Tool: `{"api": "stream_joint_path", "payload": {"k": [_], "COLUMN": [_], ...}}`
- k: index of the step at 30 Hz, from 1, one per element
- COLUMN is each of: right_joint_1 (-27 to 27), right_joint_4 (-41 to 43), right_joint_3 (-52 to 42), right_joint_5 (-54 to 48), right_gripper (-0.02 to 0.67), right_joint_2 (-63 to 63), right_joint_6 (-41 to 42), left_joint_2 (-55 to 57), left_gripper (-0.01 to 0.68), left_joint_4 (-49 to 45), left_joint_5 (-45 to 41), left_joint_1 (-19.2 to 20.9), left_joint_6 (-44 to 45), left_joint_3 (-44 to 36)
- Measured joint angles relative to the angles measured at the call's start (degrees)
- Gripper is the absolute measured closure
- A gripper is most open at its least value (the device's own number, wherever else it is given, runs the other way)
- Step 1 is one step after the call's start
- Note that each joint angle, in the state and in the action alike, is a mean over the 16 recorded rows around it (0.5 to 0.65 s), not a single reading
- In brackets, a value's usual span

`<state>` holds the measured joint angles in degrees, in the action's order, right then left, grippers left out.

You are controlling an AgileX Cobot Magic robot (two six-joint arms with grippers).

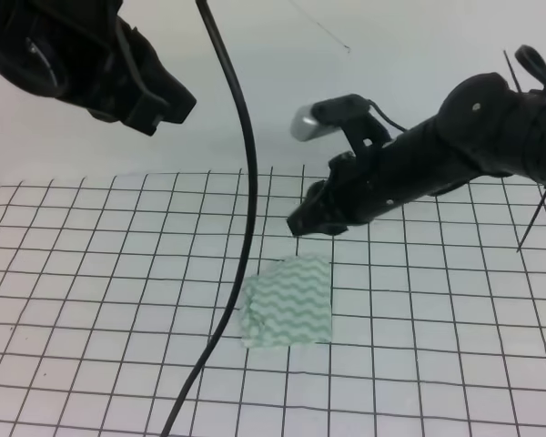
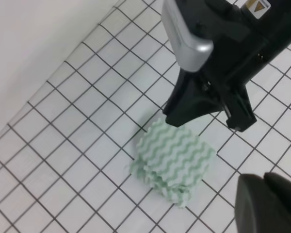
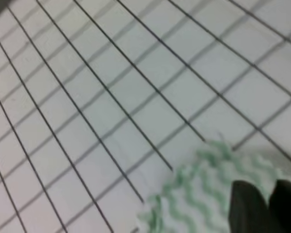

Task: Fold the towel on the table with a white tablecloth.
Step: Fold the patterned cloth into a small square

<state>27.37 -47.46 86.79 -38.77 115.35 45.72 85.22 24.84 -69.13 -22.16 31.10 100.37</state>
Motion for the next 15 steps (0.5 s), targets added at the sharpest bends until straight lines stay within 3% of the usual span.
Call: {"api": "stream_joint_path", "payload": {"k": [6,15], "right_joint_1": [-1.32,-1.39], "right_joint_4": [2.43,2.60], "right_joint_3": [0.04,0.04], "right_joint_5": [-0.66,-0.21], "right_gripper": [0.643,0.650], "right_joint_2": [3.69,8.00], "right_joint_6": [-3.02,-1.24], "left_joint_2": [3.50,8.88], "left_gripper": [0.672,0.673], "left_joint_4": [2.03,4.78], "left_joint_5": [-0.14,-0.11], "left_joint_1": [0.00,0.00], "left_joint_6": [0.72,2.24], "left_joint_3": [0.00,0.00]}}
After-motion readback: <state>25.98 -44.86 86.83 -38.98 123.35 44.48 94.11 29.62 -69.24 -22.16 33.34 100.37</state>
